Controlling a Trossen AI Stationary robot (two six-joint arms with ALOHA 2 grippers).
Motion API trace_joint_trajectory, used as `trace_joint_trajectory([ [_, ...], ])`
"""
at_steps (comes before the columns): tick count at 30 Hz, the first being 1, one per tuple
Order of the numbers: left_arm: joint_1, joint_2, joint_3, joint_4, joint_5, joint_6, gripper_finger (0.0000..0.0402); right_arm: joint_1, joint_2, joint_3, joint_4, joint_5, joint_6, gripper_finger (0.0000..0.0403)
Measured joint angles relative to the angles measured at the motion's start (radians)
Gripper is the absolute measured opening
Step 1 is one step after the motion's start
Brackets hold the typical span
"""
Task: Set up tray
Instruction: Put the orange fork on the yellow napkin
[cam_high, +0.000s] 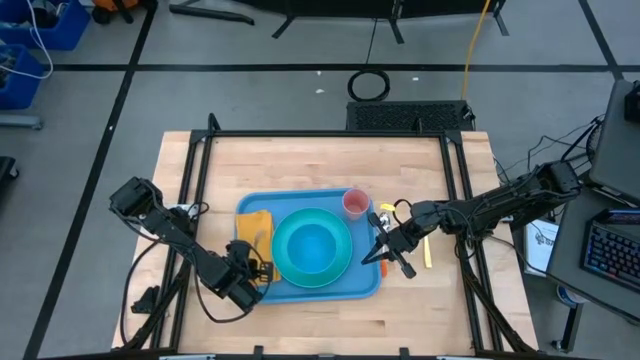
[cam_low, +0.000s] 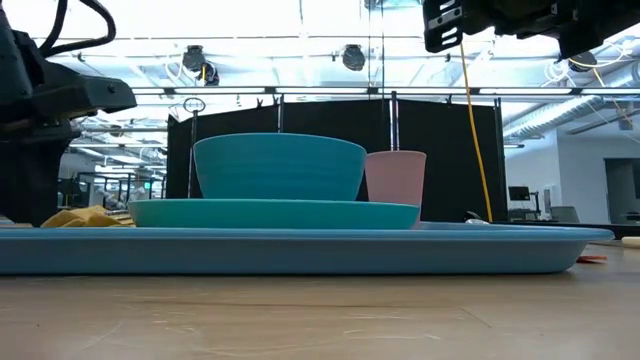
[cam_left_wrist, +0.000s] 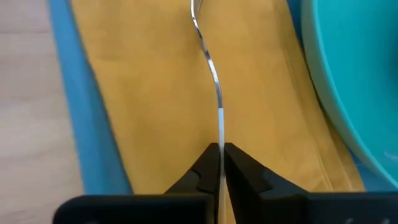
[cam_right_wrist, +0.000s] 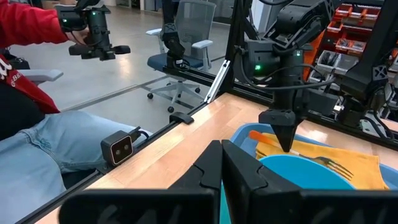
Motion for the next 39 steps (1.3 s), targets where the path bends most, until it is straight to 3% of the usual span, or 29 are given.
trace_joint_trajectory([
  [14, -0.044, 0.000, -0.001, -0.121, -0.100, -0.161, 0.0008, 0.000, 0.000, 0.000, -0.007, 0.000, 0.000, 0.0000],
  [29, -0.044, 0.000, -0.001, -0.158, -0.076, -0.187, 0.0008, 0.000, 0.000, 0.000, -0.007, 0.000, 0.000, 0.0000],
  [39, -0.044, 0.000, -0.001, -0.156, -0.037, -0.175, 0.0080, 0.000, 0.000, 0.000, -0.009, 0.000, 0.000, 0.0000],
])
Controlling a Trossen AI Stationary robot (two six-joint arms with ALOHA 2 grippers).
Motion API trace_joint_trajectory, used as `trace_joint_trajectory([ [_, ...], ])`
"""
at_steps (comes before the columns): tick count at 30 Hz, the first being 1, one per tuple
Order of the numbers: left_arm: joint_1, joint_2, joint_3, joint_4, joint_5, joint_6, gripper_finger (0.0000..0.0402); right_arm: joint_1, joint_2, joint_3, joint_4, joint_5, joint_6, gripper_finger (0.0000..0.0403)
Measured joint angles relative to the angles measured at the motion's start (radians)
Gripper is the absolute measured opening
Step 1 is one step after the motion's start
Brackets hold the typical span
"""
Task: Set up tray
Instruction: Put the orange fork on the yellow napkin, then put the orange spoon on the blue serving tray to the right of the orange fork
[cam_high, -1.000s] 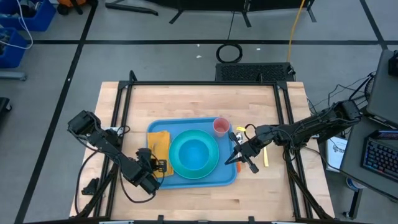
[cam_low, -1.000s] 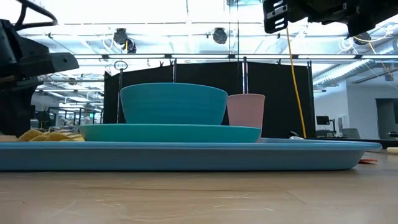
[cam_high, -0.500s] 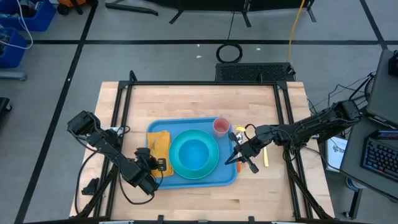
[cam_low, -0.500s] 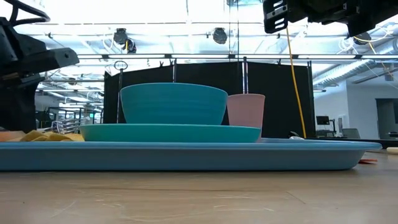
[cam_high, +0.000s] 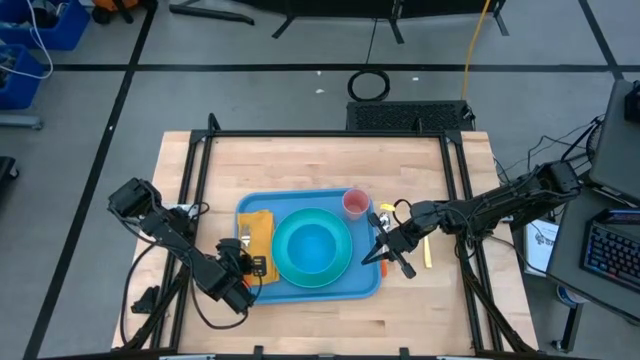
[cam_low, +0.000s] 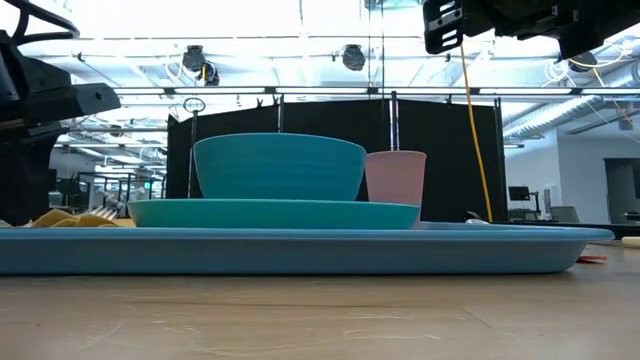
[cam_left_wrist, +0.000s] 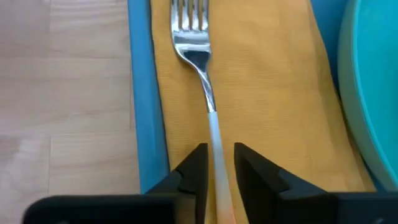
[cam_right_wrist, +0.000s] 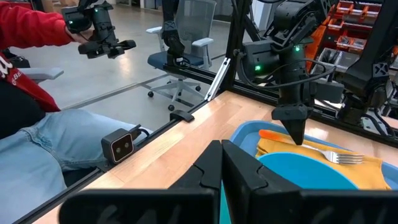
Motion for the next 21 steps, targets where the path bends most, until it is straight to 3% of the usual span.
trace_joint_trajectory([
  [11, 0.000, 0.000, 0.009, -0.018, -0.015, 0.031, 0.0123, 0.000, 0.000, 0.000, 0.003, 0.000, -0.002, 0.0000],
  [18, -0.007, 0.000, 0.115, -0.178, -0.103, 0.053, 0.0124, 0.000, -0.012, 0.000, 0.002, 0.002, 0.004, 0.0000],
  [21, -0.028, 0.000, 0.189, -0.257, -0.212, 0.065, 0.0124, 0.000, -0.051, 0.000, -0.004, 0.046, 0.032, 0.0000],
])
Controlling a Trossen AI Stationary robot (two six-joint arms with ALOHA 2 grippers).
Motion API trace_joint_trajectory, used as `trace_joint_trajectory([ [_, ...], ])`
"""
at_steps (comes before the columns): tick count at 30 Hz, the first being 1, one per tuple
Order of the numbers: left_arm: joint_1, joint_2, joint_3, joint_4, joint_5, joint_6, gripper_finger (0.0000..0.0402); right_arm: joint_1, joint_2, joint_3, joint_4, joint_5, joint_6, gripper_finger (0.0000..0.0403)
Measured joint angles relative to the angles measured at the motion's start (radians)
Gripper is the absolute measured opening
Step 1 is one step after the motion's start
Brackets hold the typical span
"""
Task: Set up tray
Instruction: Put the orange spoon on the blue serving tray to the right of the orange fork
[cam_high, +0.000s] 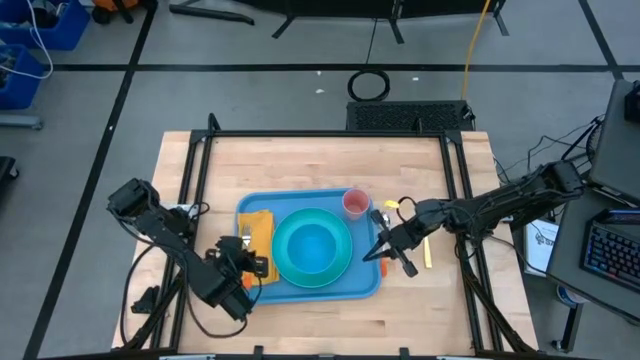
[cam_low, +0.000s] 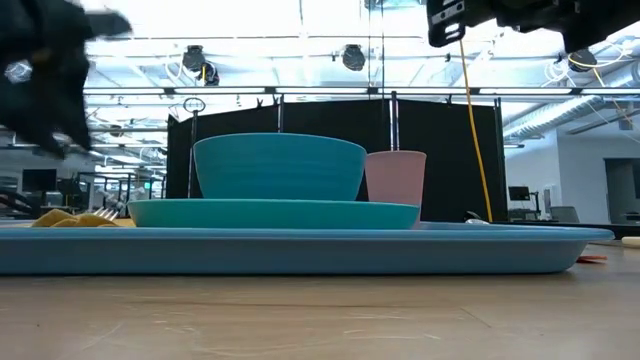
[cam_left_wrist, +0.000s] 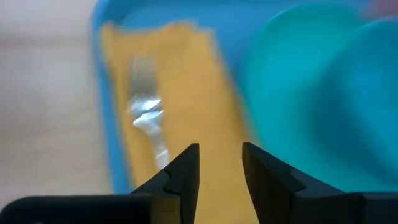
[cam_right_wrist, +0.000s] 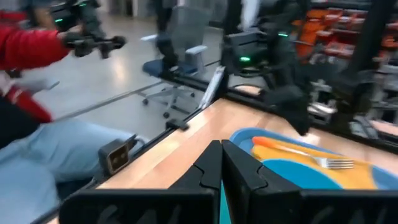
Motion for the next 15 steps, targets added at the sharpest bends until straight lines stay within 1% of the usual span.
trace_joint_trajectory([
  [1, -0.011, 0.000, 0.026, -0.020, -0.054, 0.010, 0.0124, 0.000, -0.017, 0.000, -0.003, 0.028, 0.010, 0.0000],
  [3, -0.039, 0.000, 0.067, -0.041, -0.196, 0.020, 0.0124, 0.001, -0.060, 0.000, -0.032, 0.088, 0.017, 0.0000],
  [5, -0.068, 0.000, 0.095, -0.023, -0.344, 0.059, 0.0124, 0.012, -0.104, 0.000, -0.072, 0.141, 0.018, 0.0000],
  [8, -0.102, 0.000, 0.108, 0.041, -0.530, 0.168, 0.0124, 0.037, -0.172, 0.000, -0.133, 0.168, 0.023, 0.0000],
  [9, -0.110, 0.000, 0.108, 0.071, -0.567, 0.223, 0.0124, 0.044, -0.195, 0.000, -0.155, 0.170, 0.036, 0.0000],
  [11, -0.122, 0.000, 0.108, 0.136, -0.611, 0.327, 0.0124, 0.056, -0.234, 0.000, -0.190, 0.200, 0.082, 0.0000],
  [15, -0.128, 0.000, 0.108, 0.258, -0.619, 0.497, 0.0124, 0.066, -0.282, 0.000, -0.268, 0.323, 0.171, 0.0002],
])
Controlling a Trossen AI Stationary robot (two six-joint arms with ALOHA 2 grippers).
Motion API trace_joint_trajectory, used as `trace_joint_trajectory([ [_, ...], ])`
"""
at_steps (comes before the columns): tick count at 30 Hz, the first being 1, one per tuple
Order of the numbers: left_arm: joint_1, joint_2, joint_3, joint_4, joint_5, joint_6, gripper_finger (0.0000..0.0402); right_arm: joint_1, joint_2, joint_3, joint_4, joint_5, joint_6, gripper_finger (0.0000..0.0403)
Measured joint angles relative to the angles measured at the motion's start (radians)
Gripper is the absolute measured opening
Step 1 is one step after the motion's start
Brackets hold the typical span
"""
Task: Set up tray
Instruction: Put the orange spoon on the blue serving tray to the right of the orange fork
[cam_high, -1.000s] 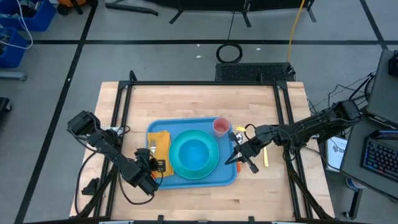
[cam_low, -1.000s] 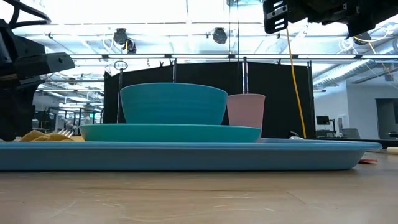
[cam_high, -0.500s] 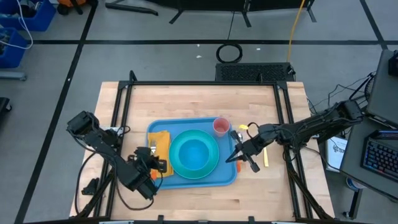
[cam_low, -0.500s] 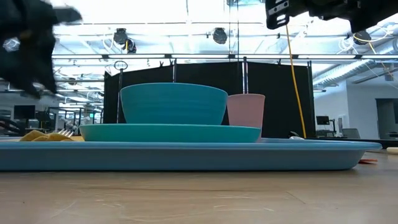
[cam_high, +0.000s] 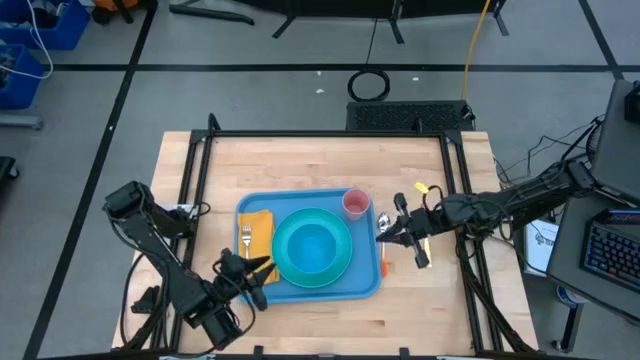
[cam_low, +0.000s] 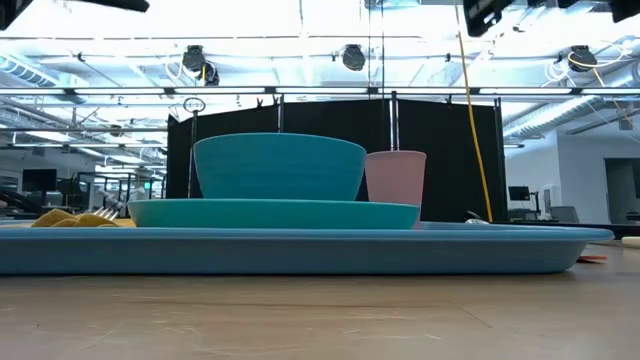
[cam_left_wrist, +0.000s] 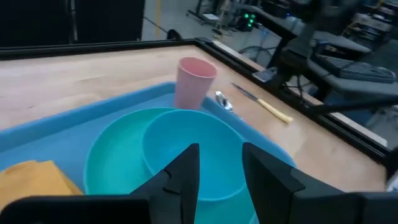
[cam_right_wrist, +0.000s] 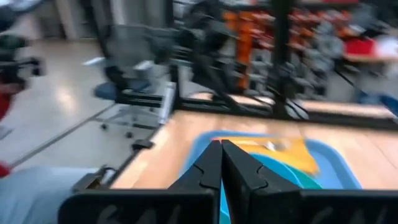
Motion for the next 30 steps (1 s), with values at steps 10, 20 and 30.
trace_joint_trajectory([
  [10, 0.020, 0.000, -0.001, 0.164, -0.068, 0.178, 0.0124, -0.018, 0.017, 0.000, -0.363, 0.328, 0.424, 0.0079],
  [20, 0.042, 0.000, -0.001, 0.185, -0.068, 0.232, 0.0124, -0.073, 0.180, 0.000, -0.589, 0.339, 0.741, 0.0129],
  [30, 0.042, 0.000, -0.001, 0.185, -0.068, 0.303, 0.0124, -0.071, 0.306, 0.000, -0.641, 0.258, 0.928, 0.0102],
])
